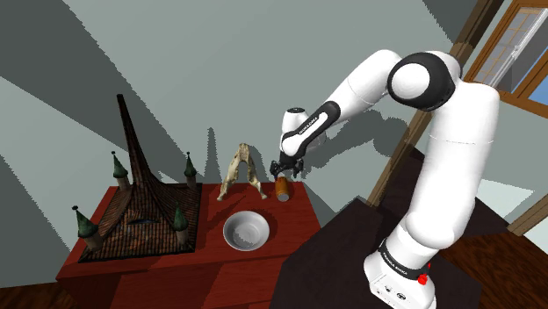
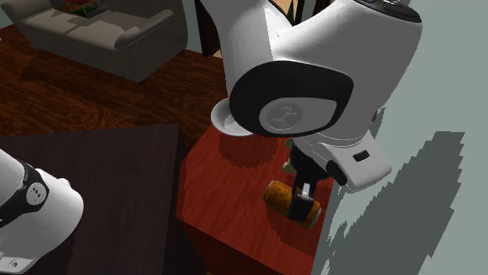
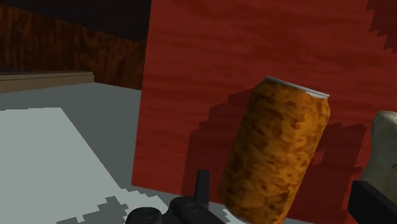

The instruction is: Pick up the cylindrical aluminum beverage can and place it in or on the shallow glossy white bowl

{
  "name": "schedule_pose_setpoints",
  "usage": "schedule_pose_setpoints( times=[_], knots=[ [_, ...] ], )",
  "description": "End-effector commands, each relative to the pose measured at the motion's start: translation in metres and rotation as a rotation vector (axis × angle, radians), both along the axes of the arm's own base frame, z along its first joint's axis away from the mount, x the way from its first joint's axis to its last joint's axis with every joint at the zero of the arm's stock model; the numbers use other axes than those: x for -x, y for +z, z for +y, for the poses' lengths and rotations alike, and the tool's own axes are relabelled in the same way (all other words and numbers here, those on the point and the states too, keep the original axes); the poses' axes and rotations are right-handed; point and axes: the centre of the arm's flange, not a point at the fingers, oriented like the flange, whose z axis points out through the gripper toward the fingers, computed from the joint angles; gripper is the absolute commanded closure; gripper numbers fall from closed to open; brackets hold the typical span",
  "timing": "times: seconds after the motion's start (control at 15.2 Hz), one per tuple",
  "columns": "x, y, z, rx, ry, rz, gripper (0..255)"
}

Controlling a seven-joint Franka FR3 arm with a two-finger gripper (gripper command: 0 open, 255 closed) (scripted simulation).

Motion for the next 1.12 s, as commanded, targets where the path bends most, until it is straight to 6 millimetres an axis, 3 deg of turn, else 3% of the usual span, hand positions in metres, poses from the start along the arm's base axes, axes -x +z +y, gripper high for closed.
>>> schedule_pose_setpoints(
  times=[0.0,0.46,0.99,1.06],
  knots=[
    [-0.008,-0.019,0.003,0.007,-0.028,0.006,0],
    [-0.006,-0.059,0.002,0.007,-0.028,0.006,0],
    [-0.006,-0.059,0.002,0.007,-0.028,0.006,0],
    [-0.006,-0.059,0.002,0.007,-0.028,0.006,255]
  ],
)
